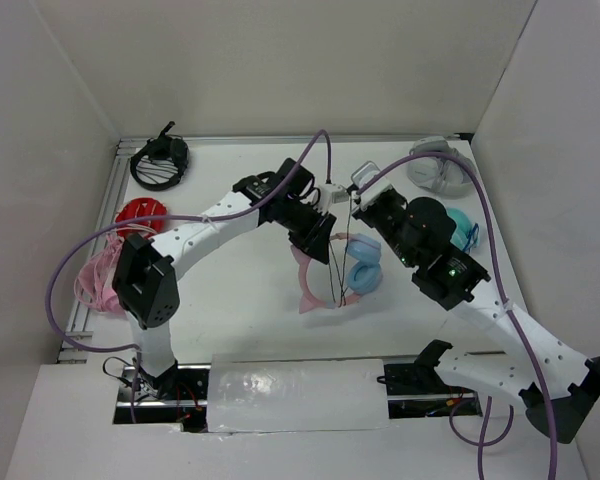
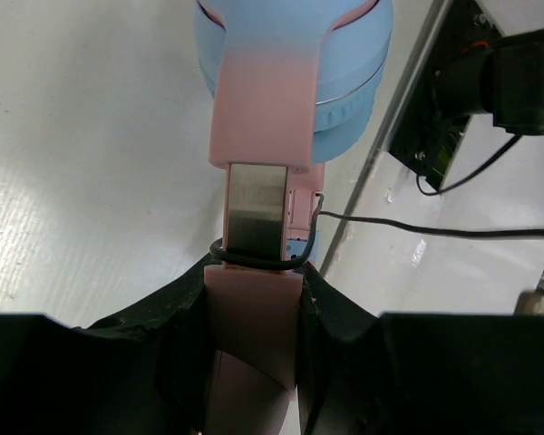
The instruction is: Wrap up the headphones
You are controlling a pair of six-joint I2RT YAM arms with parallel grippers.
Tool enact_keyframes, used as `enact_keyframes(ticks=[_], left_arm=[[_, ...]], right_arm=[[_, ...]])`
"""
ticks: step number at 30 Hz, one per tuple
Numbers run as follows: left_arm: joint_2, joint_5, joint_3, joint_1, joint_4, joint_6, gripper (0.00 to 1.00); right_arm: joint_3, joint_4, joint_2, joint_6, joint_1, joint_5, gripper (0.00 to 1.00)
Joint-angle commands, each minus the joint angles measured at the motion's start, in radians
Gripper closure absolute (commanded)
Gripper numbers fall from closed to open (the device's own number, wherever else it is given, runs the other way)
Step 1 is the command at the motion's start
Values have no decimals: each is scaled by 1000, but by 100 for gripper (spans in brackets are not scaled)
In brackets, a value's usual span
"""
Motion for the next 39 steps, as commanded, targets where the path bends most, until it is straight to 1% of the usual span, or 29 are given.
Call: enact_keyframes(ticks=[1, 5, 7, 8, 10, 13, 16, 17, 18, 19, 20, 21, 24, 26, 29, 31, 33, 35, 36, 39], left_arm=[[-106, 128, -12, -12, 90, 34, 100], [-169, 205, -70, -48, 122, 51, 100], [-196, 229, -92, -65, 135, 52, 100], [-204, 240, -98, -71, 136, 52, 100], [-230, 242, -125, -88, 148, 48, 100], [-259, 246, -162, -110, 171, 44, 100], [-271, 265, -162, -137, 173, 55, 100], [-275, 268, -159, -146, 173, 64, 100], [-278, 266, -156, -160, 176, 75, 100], [-276, 262, -152, -166, 175, 77, 100], [-275, 259, -146, -170, 169, 80, 100], [-269, 262, -136, -171, 165, 83, 100], [-250, 282, -112, -174, 168, 80, 100], [-245, 280, -98, -177, 181, 78, 100], [-232, 285, -67, -182, 159, 80, 100], [-245, 282, -63, -186, 152, 83, 100], [-274, 274, -61, -194, 156, 84, 100], [-319, 269, -53, -199, 159, 87, 100], [-333, 269, -52, -199, 159, 90, 100], [-386, 265, -47, -197, 167, 92, 100]], right_arm=[[40, 68, 4, -14, -23, -51, 99], [57, 14, 24, -3, -92, -215, 100], [62, 11, 28, 38, -144, -264, 100], [51, 35, 32, 58, -163, -317, 100], [46, 49, 33, 110, -219, -362, 100], [43, 49, 32, 137, -273, -483, 100], [101, -53, 80, 112, -347, -656, 100], [129, -105, 109, 103, -348, -698, 100], [153, -166, 136, 71, -350, -771, 100], [154, -167, 136, 71, -350, -817, 100], [170, -206, 156, 53, -350, -856, 100], [180, -231, 168, 34, -348, -943, 100], [227, -279, 231, 25, -330, -1034, 100], [261, -305, 281, 35, -315, -1046, 100], [275, -307, 323, 51, -299, -1002, 100], [246, -288, 331, 60, -307, -976, 100], [220, -276, 331, 78, -336, -984, 100], [184, -267, 334, 94, -362, -1028, 100], [172, -289, 344, 114, -385, -1045, 100], [129, -333, 364, 102, -420, -1166, 100]])
